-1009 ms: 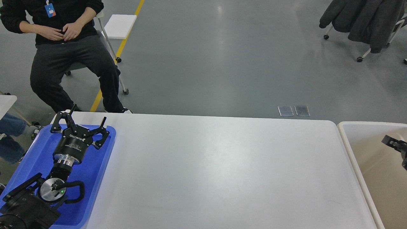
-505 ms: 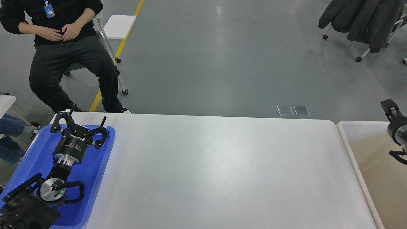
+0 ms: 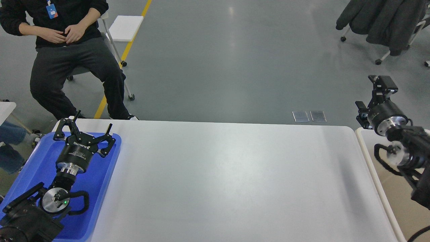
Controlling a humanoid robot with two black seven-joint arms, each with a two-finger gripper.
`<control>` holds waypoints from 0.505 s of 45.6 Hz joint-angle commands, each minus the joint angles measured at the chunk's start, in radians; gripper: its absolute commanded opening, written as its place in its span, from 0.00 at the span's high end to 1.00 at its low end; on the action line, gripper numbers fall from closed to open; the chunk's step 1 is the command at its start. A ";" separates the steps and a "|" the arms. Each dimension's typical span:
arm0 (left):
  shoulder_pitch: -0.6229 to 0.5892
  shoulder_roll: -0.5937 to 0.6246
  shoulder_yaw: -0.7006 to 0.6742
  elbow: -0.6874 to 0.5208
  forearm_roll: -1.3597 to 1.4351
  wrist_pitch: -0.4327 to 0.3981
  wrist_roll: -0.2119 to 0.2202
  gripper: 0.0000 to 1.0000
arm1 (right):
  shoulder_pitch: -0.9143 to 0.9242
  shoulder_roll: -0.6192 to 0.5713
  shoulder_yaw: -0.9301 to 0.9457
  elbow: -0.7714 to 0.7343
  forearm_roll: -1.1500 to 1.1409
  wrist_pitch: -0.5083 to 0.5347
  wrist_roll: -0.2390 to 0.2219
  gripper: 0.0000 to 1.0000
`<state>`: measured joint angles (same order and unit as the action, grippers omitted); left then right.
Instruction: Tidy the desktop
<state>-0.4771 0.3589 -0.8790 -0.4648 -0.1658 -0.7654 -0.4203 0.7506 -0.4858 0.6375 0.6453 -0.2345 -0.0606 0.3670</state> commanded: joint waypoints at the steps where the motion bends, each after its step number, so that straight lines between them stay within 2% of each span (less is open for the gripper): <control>1: 0.000 0.000 0.000 0.000 0.000 0.000 0.000 0.01 | -0.102 0.167 0.185 0.068 0.047 0.036 0.125 0.00; 7: 0.000 0.000 0.000 0.000 0.000 0.000 0.000 0.01 | -0.129 0.233 0.188 0.066 0.055 0.038 0.203 0.00; 15: 0.000 0.000 0.000 0.000 0.000 0.000 0.000 0.01 | -0.158 0.311 0.269 0.046 0.145 0.081 0.231 0.00; 20: 0.000 0.000 0.000 0.000 0.000 0.000 0.000 0.01 | -0.186 0.314 0.277 0.051 0.169 0.094 0.299 0.00; 23: 0.000 0.000 0.000 0.000 0.000 0.000 0.000 0.01 | -0.192 0.312 0.266 0.051 0.169 0.097 0.309 0.00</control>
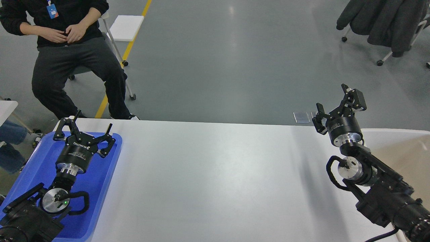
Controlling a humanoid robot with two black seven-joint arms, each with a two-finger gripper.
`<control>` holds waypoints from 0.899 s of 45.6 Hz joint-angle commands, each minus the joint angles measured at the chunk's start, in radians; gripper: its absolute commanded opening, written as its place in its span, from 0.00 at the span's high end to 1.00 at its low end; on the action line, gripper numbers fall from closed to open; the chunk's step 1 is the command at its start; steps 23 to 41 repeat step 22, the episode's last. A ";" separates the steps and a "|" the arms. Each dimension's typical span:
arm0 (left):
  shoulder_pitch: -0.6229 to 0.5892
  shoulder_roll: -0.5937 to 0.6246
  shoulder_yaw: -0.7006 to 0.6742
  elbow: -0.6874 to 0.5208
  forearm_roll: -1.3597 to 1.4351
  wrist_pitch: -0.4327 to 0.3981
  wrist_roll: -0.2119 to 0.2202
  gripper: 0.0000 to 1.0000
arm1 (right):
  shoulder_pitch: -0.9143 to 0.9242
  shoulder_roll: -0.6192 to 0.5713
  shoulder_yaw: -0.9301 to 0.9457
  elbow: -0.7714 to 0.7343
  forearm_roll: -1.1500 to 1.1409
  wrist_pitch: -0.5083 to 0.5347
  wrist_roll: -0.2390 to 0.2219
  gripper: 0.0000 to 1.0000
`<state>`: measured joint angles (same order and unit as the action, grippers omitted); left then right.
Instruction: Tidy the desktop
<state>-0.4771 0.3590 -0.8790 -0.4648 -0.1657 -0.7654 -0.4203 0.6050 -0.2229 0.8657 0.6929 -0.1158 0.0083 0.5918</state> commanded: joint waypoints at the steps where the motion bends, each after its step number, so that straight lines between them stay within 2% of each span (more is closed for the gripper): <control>1: 0.000 0.000 0.000 0.000 0.000 0.000 0.000 0.01 | -0.047 0.048 0.032 0.002 0.048 0.029 0.083 0.00; 12: 0.000 0.000 0.000 0.000 0.000 0.000 0.000 0.01 | -0.064 0.027 -0.152 0.016 0.033 0.038 0.085 0.00; 18: 0.000 0.000 0.000 0.000 0.000 0.000 0.000 0.01 | -0.064 0.004 -0.155 0.019 0.033 0.075 0.085 0.00; 41: 0.000 0.000 0.000 0.000 0.000 0.000 0.000 0.01 | -0.064 0.002 -0.151 0.013 0.034 0.073 0.085 0.00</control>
